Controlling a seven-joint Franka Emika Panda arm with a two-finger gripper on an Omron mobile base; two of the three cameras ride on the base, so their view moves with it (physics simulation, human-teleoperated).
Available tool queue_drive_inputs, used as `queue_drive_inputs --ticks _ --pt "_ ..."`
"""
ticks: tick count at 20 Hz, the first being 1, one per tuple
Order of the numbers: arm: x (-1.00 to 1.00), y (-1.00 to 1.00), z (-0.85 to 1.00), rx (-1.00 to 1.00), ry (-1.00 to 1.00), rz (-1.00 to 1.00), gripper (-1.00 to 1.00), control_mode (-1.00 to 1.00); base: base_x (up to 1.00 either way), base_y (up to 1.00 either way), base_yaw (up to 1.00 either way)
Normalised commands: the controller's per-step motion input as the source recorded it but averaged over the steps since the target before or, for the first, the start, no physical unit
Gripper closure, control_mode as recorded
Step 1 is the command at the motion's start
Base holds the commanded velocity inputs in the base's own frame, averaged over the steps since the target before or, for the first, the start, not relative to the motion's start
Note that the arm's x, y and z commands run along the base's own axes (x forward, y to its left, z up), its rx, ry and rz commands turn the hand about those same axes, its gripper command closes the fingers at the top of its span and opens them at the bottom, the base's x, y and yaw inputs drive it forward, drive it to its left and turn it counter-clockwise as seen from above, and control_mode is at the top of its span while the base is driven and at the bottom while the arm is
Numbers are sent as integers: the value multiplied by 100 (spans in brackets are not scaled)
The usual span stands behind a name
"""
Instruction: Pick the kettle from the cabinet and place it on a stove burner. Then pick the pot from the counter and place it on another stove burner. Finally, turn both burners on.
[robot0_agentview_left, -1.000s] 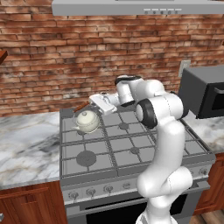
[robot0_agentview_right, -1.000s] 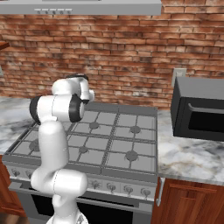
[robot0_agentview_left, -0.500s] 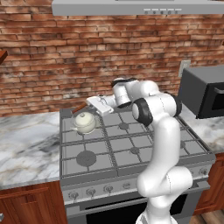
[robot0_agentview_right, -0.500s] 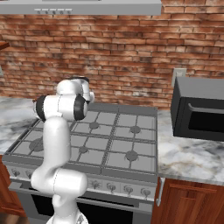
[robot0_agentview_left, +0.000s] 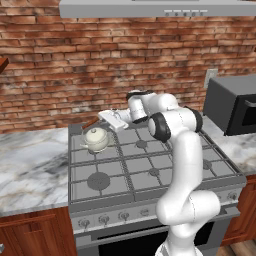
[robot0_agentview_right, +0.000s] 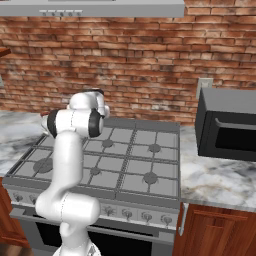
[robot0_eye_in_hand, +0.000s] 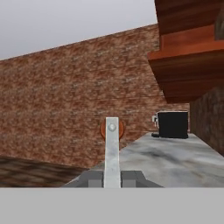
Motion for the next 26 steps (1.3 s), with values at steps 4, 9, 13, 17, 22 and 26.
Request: queue_drive_inputs --ticks 4,9,13,17,22,26 --pt "22 3 -13 0 1 0 100 -100 0 0 0" --pt "22 7 -16 0 3 0 100 -100 0 0 0" --pt "24 3 -18 0 3 1 100 -100 0 0 0" --pt "26 1 -15 0 4 1 100 -100 0 0 0" --pt "29 11 -14 0 4 0 100 -100 0 0 0" --pt "29 15 -17 0 5 0 100 -100 0 0 0"
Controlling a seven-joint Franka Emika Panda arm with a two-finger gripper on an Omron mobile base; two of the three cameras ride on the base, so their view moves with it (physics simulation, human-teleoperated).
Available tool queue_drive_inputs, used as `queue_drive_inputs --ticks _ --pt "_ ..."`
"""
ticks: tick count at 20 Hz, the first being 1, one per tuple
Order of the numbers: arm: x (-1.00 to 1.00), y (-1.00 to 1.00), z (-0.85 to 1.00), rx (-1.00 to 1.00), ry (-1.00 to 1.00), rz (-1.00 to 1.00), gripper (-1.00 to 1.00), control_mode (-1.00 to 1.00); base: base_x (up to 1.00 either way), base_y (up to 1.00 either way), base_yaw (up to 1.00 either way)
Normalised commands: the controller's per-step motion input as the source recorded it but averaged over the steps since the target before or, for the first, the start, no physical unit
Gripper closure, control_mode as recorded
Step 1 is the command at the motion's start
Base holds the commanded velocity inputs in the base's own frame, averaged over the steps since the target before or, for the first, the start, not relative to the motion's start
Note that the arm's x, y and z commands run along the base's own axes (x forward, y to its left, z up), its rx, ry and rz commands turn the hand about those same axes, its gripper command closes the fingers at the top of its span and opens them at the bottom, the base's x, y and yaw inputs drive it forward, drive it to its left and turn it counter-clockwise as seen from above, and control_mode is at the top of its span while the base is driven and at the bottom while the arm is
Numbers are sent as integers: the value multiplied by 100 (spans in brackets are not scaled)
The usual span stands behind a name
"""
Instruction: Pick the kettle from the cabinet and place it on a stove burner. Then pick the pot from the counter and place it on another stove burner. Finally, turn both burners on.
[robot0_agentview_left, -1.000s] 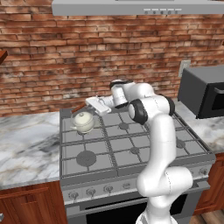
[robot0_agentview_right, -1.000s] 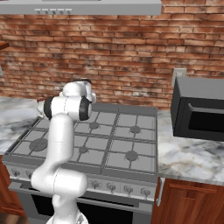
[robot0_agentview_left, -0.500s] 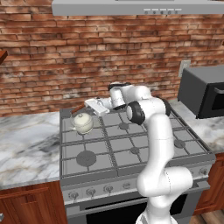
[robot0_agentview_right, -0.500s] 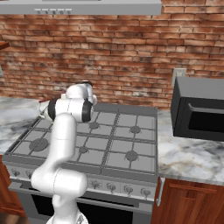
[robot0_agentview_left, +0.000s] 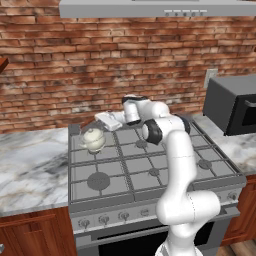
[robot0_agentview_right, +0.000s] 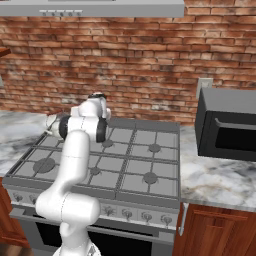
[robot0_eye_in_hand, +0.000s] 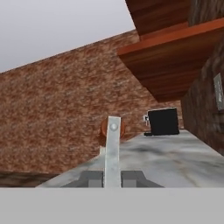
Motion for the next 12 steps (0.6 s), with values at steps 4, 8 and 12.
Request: queue_drive_inputs --ticks 4,8,12 --pt "21 10 -21 0 4 0 100 -100 0 0 0" --pt "1 3 -22 0 2 3 100 -100 0 0 0" --pt "0 0 -20 1 0 4 -100 -100 0 0 0"
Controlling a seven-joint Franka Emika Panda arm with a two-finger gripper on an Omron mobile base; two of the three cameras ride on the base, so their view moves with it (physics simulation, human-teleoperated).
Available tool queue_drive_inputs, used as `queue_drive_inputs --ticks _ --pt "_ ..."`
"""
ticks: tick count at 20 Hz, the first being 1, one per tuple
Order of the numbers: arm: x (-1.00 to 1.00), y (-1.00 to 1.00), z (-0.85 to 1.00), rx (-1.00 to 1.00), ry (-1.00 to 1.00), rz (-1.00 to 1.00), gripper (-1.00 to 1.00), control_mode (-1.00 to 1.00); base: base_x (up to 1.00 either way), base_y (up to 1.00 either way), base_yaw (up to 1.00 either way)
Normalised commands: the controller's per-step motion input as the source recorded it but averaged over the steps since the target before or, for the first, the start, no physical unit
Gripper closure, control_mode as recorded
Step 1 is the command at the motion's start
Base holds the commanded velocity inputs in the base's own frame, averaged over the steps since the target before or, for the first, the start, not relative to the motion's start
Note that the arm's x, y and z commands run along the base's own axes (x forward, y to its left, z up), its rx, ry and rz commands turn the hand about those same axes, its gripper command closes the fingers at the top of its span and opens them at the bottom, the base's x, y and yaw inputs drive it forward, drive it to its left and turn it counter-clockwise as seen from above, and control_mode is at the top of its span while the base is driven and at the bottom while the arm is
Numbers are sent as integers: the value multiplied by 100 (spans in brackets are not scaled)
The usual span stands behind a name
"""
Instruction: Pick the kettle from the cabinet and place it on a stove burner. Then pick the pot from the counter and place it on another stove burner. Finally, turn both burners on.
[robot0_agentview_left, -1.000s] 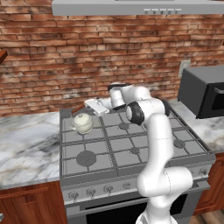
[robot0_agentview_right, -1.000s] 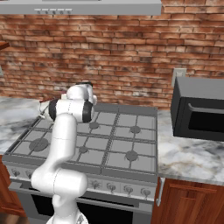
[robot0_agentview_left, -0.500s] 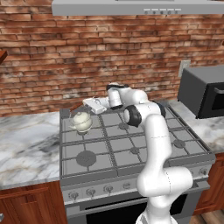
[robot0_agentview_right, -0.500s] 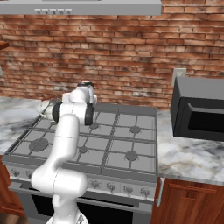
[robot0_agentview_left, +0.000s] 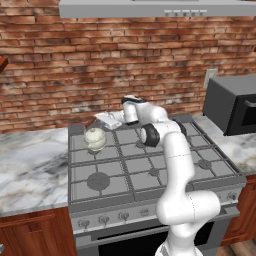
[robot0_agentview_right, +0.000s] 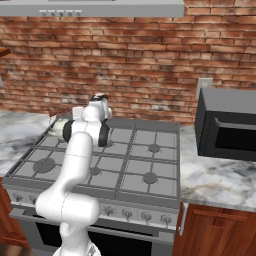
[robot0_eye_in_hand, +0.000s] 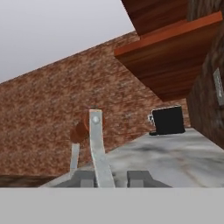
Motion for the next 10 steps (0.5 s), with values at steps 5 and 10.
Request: queue_drive_inputs --ticks 5,10 --pt "-10 -3 -11 4 0 1 -100 -100 0 0 0" --pt "0 -8 -2 3 0 0 -100 -100 0 0 0"
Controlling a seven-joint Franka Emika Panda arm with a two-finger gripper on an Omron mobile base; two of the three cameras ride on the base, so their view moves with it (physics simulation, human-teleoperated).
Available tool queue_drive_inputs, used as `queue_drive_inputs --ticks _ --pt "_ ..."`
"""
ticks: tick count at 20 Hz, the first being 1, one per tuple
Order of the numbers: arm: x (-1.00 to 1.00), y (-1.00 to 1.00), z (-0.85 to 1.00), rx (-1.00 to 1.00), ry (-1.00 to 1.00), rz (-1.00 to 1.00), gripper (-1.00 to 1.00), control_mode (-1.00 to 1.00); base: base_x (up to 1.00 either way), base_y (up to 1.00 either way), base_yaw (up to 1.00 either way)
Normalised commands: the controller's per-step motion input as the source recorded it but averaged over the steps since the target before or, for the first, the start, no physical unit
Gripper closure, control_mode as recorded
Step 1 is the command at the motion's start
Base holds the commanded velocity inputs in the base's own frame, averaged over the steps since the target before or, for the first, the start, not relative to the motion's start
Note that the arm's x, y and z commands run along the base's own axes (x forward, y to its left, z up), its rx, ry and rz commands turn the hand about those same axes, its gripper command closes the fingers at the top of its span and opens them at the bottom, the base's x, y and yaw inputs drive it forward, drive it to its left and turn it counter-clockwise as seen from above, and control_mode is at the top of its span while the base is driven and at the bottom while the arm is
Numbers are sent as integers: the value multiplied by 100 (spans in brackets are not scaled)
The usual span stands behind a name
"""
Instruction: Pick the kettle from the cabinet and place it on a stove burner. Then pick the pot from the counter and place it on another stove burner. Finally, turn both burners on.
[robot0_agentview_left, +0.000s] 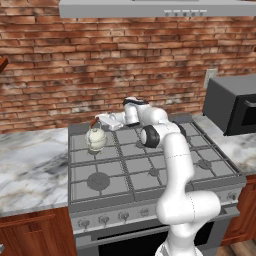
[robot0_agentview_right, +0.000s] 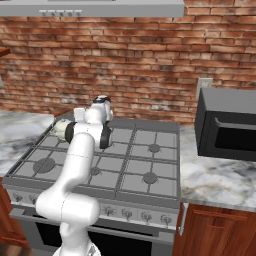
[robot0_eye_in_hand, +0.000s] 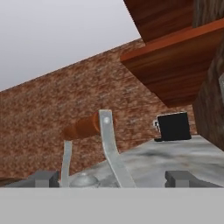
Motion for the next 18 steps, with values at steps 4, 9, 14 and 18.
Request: queue_drive_inputs --ticks 4,9,14,18 --pt "0 -14 0 2 -2 0 -100 -100 0 0 0" --pt "0 -20 0 0 -5 0 -100 -100 0 0 0" --pt "0 -18 1 0 -6 0 -100 -100 0 0 0" --pt "0 -18 10 0 -11 0 -100 -100 0 0 0"
